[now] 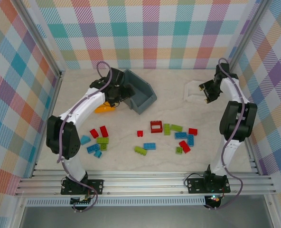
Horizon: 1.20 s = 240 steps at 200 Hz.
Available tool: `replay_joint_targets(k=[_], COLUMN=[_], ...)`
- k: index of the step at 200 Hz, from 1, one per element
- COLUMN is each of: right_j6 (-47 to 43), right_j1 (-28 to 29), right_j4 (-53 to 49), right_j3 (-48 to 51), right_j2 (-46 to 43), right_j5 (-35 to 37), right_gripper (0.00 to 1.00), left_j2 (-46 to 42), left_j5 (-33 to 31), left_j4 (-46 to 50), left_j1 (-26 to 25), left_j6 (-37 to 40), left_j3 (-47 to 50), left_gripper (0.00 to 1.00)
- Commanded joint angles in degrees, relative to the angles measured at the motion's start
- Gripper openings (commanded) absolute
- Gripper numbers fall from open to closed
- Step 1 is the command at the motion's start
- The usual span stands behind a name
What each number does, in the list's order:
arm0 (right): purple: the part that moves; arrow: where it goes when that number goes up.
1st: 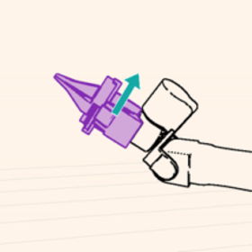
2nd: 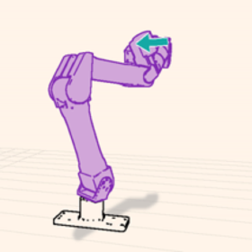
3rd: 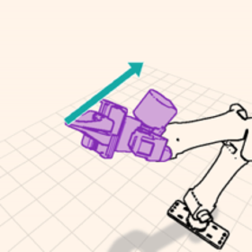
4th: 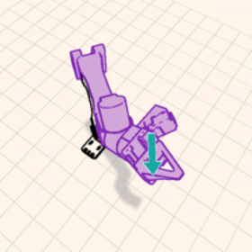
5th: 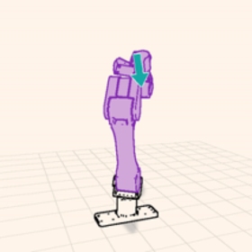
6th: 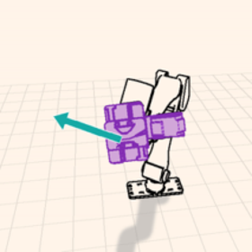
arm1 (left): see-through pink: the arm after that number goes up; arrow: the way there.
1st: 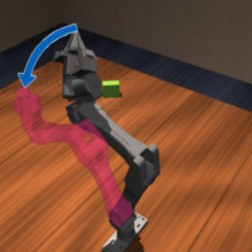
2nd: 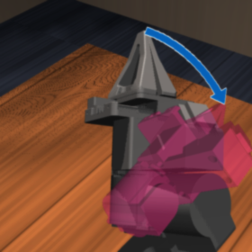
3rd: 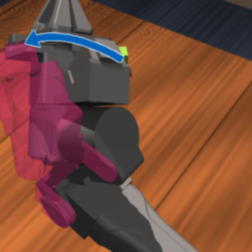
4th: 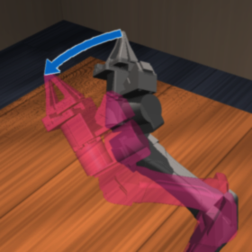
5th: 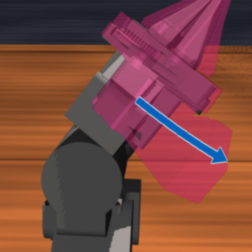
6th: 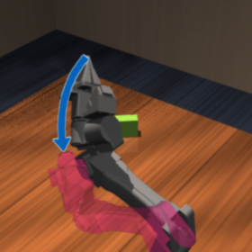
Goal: Sort the legos into containers by color
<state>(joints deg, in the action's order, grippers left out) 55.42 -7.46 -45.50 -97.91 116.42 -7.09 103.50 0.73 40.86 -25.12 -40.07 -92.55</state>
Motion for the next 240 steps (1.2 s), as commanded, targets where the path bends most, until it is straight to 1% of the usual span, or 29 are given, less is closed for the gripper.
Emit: replay_joint_targets(k=[1, 12, 36, 54, 66, 86, 104, 123, 150, 157, 168, 184, 189, 197, 203, 212, 240], right_j6=[3.4, 3.8, 2.5, 0.6, -0.9, -3.4, -5.8, -8.0, -12.4, -14.0, -16.6, -20.6, -22.0, -24.3, -26.1, -28.2, -32.8], right_j1=[0.0, -0.1, 0.0, 0.1, 0.1, 0.0, 0.2, 0.4, 1.1, 1.4, 1.9, 2.8, 3.2, 3.9, 4.3, 5.0, 7.7], right_j4=[-2.5, -1.6, -2.8, -3.7, -4.5, -5.0, -5.7, -6.0, -5.7, -5.7, -5.6, -5.6, -5.4, -4.9, -4.7, -4.4, -3.5], right_j3=[-2.4, -2.3, -4.9, -5.7, -5.9, -5.3, -5.3, -4.6, -3.3, -3.3, -3.3, -3.4, -3.2, -2.9, -2.7, -2.4, -1.6], right_j2=[1.6, 2.3, 5.0, 6.2, 6.5, 6.1, 5.9, 4.7, 2.6, 2.4, 2.1, 1.8, 1.7, 1.7, 1.7, 1.8, 1.4], right_j5=[-1.5, -1.2, -0.3, 1.2, 2.7, 5.2, 6.6, 8.4, 11.2, 11.8, 12.3, 13.6, 13.8, 13.9, 13.9, 13.8, 12.5], right_gripper=[0.61, 0.60, 0.52, 0.39, 0.32, 0.26, 0.20, 0.18, 0.15, 0.14, 0.12, 0.11, 0.10, 0.09, 0.09, 0.09, 0.06], left_j2=[3.4, 4.9, 8.1, 10.7, 12.1, 14.2, 16.8, 18.6, 19.7, 20.2, 21.3, 23.0, 23.4, 23.8, 23.9, 24.0, 24.8], left_j5=[-3.1, -3.4, -5.1, -7.0, -7.3, -7.4, -7.6, -8.4, -9.8, -10.2, -10.5, -12.1, -12.5, -13.1, -13.7, -14.5, -13.8], left_j4=[5.0, 5.3, 6.7, 8.7, 9.2, 9.5, 10.4, 11.3, 10.1, 10.3, 10.7, 13.0, 13.4, 13.9, 14.3, 14.5, 15.7], left_j1=[-1.0, -1.1, -1.2, -1.2, -1.2, -1.2, -1.2, -1.2, -1.2, -1.2, -1.2, -1.2, -1.2, -1.2, -1.2, -1.2, -0.9], left_j6=[0.7, 1.0, 2.2, 3.5, 4.4, 5.7, 6.8, 7.9, 11.1, 12.4, 15.0, 18.1, 19.1, 20.6, 21.6, 22.5, 22.4], left_j3=[-5.4, -6.7, -9.7, -12.4, -13.6, -15.4, -17.4, -19.1, -20.3, -21.1, -23.1, -26.2, -26.8, -27.6, -28.0, -28.4, -29.8], left_gripper=[0.90, 0.90, 0.89, 0.89, 0.85, 0.80, 0.71, 0.62, 0.46, 0.41, 0.30, 0.17, 0.10, 0.04, 0.02, 0.02, 0.05])
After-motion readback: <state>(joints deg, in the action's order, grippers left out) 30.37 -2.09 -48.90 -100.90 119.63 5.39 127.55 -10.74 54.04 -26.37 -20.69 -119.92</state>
